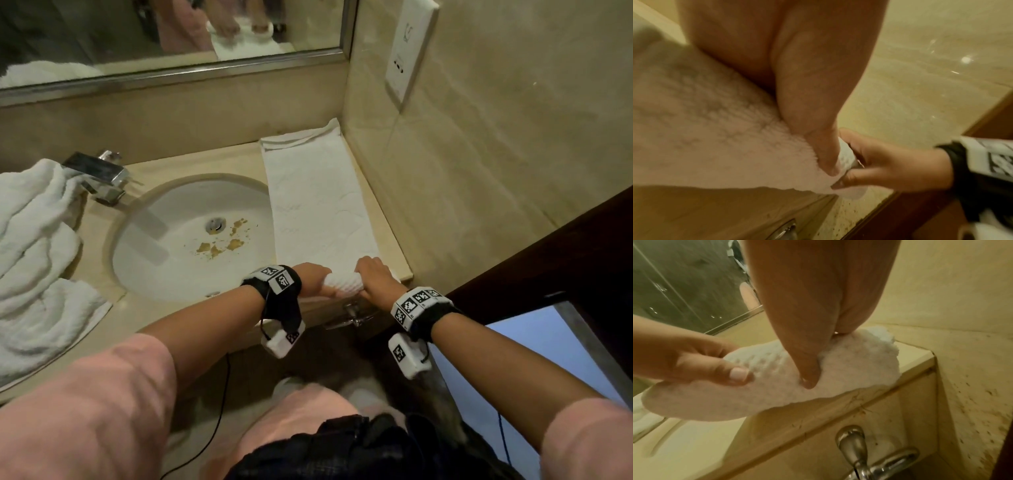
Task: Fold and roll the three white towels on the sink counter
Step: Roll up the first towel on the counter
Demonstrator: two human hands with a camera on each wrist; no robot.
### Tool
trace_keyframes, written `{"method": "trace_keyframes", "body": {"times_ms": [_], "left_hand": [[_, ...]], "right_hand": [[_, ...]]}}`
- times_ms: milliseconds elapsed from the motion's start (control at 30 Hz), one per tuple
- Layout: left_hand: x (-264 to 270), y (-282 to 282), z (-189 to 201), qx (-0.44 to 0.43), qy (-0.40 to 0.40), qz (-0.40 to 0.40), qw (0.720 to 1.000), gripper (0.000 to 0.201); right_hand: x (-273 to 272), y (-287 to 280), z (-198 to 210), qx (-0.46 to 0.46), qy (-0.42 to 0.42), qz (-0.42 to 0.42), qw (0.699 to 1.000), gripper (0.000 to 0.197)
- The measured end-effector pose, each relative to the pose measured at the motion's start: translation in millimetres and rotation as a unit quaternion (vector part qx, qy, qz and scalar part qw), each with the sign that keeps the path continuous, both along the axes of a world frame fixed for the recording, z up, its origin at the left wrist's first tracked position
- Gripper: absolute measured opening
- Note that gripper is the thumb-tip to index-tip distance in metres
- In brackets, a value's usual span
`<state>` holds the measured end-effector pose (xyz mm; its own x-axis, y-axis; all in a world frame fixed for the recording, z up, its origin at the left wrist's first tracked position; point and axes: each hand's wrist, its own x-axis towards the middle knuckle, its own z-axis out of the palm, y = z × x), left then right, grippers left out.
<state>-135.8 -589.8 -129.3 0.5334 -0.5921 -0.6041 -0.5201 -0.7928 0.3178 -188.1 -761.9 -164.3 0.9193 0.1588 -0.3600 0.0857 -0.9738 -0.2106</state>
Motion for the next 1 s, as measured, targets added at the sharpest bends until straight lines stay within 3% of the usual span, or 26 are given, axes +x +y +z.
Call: {"method": "trace_keyframes", "body": {"times_ms": [100,233,300,433,600,767,1000], "left_hand": [[-5,0,-6,0.016,-0.057,0.027,0.998,0.061],[-23,-9,-14,-0.024,-0.172,0.033,0.984,0.038],[-31,-14,-17,-0.021,-0.206,0.019,0.978,0.036],[-31,-15,-17,0.003,-0.199,0.020,0.980,0.041],[-20,-18,-12,-0.007,-0.158,0.027,0.987,0.034],[-17,-24,-12,-0.013,-0.113,0.040,0.993,0.032],[-35,-29,-27,-0.037,-0.200,0.002,0.979,0.040]], "right_hand": [[9,-6,5,0.004,0.029,0.012,0.999,0.035],[22,-14,14,0.008,0.066,0.032,0.997,0.032],[28,-14,20,0.006,0.083,0.046,0.995,0.034],[34,-13,24,-0.002,0.108,0.071,0.992,0.036],[34,-18,23,-0.053,0.110,0.076,0.990,0.054],[39,-23,25,-0.018,0.155,0.072,0.985,0.046],[43,-29,35,0.014,0.187,0.028,0.982,0.034]]}}
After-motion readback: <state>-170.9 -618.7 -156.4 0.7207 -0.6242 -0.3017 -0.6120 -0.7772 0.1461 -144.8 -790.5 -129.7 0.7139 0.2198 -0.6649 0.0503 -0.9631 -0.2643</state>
